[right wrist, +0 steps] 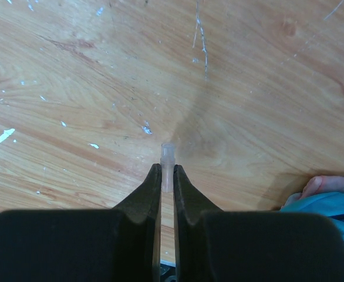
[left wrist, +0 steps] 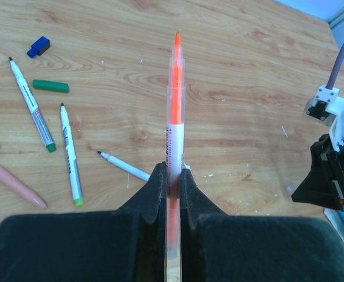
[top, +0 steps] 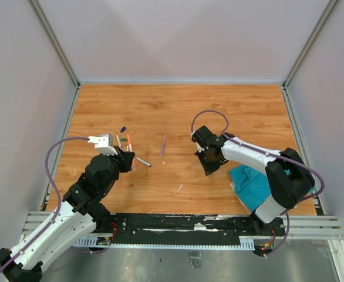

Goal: Insert the pens into the pen caps
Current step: Place the pen cap at the center of the board.

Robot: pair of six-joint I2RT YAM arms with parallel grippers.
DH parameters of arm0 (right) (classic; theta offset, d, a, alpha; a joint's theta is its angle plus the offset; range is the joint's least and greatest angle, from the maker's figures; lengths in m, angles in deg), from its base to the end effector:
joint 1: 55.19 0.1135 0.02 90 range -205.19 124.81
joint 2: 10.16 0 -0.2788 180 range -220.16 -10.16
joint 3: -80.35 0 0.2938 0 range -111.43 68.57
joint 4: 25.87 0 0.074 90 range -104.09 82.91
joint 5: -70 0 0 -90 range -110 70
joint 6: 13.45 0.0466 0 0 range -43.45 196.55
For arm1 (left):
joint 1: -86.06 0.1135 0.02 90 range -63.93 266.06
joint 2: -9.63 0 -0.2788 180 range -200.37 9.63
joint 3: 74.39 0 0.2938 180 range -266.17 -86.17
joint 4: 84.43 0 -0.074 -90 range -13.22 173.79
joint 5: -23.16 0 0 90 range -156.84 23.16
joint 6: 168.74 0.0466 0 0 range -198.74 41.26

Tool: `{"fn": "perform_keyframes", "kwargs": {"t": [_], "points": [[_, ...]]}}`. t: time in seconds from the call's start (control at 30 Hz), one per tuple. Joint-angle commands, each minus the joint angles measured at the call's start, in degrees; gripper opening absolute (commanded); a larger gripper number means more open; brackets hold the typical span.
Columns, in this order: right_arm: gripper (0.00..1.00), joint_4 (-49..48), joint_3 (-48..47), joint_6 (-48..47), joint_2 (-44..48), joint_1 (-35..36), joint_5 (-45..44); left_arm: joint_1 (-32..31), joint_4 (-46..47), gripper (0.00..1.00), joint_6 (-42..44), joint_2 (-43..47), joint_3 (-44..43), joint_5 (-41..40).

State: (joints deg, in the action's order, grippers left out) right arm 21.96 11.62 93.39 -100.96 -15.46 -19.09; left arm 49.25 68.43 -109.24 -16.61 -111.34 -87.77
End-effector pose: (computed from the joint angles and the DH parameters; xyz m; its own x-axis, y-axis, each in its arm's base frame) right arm 0.2592 0.2164 0.1686 -0.8776 -0.3527 -0.3246 -0.4065 0.9065 0.1138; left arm 0.1472 -0.0893 0.2581 -0.3399 -0.3377 -0.8777 0.1309 0.9072 -0.3998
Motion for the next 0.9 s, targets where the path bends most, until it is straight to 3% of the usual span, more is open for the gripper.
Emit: {"fn": "perform_keyframes", "kwargs": {"t": [0.0,0.37,0.87], "points": [[0.01,3.13,-1.45,2.21,-1.47,-0.48,-1.62,0.34,1.38,0.01,-0.35,0.41,-1.22,-0.3],[0.04,1.88,-0.97,0.68,-6.75,-0.51,-0.61,0.34,2.3,0.01,-0.38,-0.77,-1.11,0.37],[0.23,1.91,-0.83,-0.24,-10.5,-0.48,-2.39,0.34,1.8,0.0,-0.61,-0.35,-1.37,0.08]]}}
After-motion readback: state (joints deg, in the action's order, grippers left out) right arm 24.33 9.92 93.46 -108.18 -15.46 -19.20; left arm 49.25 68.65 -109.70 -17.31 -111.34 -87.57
